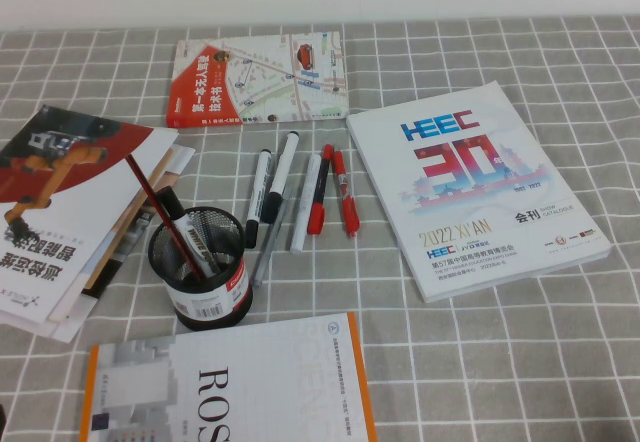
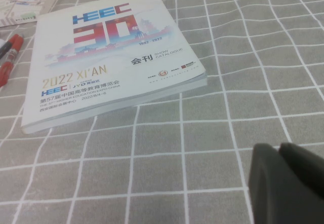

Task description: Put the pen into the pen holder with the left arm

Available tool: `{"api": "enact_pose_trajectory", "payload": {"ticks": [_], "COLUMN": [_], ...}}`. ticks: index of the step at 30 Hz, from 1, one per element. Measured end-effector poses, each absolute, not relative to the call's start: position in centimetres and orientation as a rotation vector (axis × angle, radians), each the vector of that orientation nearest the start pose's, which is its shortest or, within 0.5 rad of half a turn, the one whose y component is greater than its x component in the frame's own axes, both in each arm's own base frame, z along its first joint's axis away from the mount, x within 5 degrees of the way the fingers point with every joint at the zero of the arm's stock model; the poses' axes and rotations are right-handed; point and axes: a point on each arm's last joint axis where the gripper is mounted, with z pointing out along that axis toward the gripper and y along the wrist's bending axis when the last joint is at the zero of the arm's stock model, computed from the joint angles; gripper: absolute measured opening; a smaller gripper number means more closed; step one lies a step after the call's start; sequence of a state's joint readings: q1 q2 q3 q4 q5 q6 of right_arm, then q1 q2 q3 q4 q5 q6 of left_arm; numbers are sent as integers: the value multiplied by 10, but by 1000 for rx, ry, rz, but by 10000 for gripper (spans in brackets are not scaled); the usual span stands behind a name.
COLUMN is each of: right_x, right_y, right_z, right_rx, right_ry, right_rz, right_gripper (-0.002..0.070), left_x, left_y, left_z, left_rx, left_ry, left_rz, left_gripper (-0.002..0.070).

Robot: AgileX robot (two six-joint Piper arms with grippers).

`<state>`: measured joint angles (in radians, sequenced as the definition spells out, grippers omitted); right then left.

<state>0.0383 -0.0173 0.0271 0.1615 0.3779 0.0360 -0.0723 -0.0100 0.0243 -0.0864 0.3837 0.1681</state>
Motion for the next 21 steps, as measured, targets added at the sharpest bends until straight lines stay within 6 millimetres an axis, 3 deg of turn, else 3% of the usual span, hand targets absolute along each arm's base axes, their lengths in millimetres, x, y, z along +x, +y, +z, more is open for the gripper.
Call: {"api": "enact_pose_trajectory", "payload": {"ticks": [5, 15, 21], "right_x": [52, 52, 52], "right_y": [7, 7, 7], "right_z": [171, 171, 171], "right_rx": [97, 97, 97], "right_ry": [1869, 1869, 1869], "right_rz": [211, 211, 211], "right_gripper": [-15, -15, -15], "left_x": [53, 55, 56], "left_y": [-7, -12, -11], "left_z": [174, 187, 192], "left_rx": [137, -304, -387], "left_ry": [1842, 1704, 1637], "left_rz": [-51, -499, -571], "left_gripper": [-1, -1, -1]}}
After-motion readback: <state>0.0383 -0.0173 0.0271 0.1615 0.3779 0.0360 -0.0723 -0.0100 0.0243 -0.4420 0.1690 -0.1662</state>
